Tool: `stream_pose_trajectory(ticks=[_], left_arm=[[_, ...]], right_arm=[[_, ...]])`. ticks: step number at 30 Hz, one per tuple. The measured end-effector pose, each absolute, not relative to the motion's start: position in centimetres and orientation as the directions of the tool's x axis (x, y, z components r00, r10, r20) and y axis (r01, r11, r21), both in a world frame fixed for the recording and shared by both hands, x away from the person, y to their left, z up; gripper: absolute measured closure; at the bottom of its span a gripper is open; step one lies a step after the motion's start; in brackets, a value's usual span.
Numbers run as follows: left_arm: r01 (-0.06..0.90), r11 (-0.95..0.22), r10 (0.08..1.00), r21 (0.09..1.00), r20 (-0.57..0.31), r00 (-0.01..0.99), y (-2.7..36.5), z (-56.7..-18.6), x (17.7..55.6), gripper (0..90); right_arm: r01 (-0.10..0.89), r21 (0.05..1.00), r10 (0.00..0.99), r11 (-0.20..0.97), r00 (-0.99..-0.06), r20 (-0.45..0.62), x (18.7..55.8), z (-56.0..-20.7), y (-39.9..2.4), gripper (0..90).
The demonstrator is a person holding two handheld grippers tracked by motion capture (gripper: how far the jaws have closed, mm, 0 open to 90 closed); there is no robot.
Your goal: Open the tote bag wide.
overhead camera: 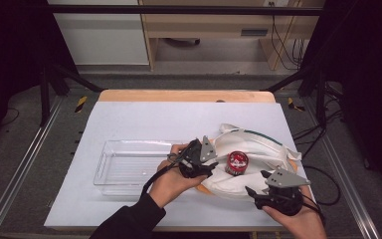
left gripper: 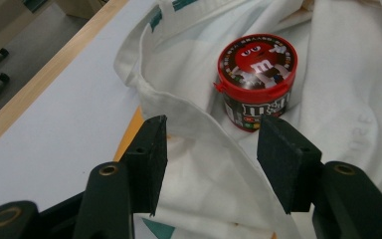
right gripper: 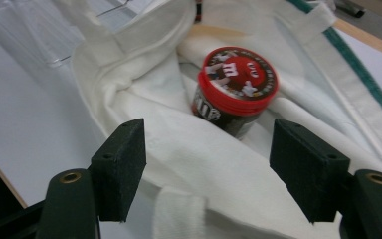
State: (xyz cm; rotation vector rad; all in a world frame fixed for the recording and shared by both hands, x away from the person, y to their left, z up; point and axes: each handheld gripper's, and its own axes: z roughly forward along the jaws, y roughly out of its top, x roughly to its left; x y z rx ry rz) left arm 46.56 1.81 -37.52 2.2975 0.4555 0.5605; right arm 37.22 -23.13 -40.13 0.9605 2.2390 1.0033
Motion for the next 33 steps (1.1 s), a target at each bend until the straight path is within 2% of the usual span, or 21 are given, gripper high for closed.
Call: stream_pose_trajectory(ticks=[11,19,24,27,30,33], left_arm=[[0.172,-0.696,0.477,0.697,0.270,0.837,0.0,-36.9,49.6,43.6],[0.189,-0.711,0.486,0.677,0.279,0.828,-1.1,-37.3,51.5,46.6],[0.215,-0.717,0.490,0.664,0.260,0.832,-1.4,-37.9,52.6,51.6],[0.231,-0.723,0.493,0.651,0.252,0.833,-1.6,-38.1,53.2,63.6],[0.238,-0.758,0.492,0.608,0.292,0.820,-1.7,-38.4,53.7,77.6],[0.263,-0.772,0.497,0.578,0.292,0.817,-1.4,-38.8,54.3,82.3]], right_arm=[[0.367,0.760,0.688,0.535,-0.712,-0.140,36.3,-41.6,-20.6,32.9],[0.363,0.728,0.651,0.581,-0.745,-0.148,36.2,-43.1,-19.7,37.0],[0.354,0.718,0.636,0.600,-0.755,-0.160,36.2,-43.7,-19.6,53.4],[0.338,0.719,0.627,0.607,-0.760,-0.173,36.1,-43.8,-19.5,67.4],[0.339,0.709,0.614,0.619,-0.771,-0.168,36.1,-44.1,-19.3,79.2],[0.336,0.699,0.602,0.632,-0.780,-0.169,36.1,-44.4,-19.1,88.2]])
